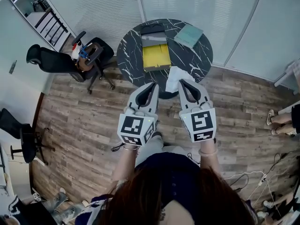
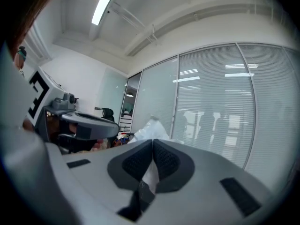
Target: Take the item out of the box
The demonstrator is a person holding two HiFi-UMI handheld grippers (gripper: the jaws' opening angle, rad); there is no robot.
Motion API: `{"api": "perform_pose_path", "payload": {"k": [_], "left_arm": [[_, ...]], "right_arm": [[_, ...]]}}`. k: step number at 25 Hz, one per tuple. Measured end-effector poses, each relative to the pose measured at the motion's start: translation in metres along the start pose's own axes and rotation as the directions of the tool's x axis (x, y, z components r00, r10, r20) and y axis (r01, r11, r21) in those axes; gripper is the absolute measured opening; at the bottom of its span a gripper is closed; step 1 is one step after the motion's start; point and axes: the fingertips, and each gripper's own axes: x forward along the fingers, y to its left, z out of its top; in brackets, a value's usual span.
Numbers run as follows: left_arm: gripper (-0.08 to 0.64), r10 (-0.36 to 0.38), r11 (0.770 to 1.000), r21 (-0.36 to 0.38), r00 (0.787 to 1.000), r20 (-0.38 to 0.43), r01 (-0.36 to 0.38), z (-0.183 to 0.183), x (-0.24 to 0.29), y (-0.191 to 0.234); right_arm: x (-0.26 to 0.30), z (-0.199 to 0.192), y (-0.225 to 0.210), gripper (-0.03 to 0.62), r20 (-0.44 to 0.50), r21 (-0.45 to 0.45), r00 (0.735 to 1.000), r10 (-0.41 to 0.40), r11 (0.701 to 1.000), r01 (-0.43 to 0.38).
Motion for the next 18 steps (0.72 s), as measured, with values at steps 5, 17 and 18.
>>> {"api": "perform_pose_path", "payload": {"k": [5,17,18], "left_arm": [[0.029,0.004,1.0,-0.004,1.0,-0.002,-0.004,0.001,0.005,0.009],[0.031,0.0,1.0,-0.008,1.0,-0.011,0.0,0.0,0.011,0.024],[0.029,-0.001,1.0,-0.01,1.0,-0.012,0.001,-0.001,0.012,0.025]], "right_arm": [[0.006,0.004,0.0,0.025,0.009,0.001,1.0,0.002,1.0,-0.002],[0.018,0.0,0.0,0.025,-0.01,0.004,1.0,-0.002,1.0,0.002],[0.02,0.0,0.001,0.025,-0.011,0.005,1.0,-0.001,1.0,0.001]]}}
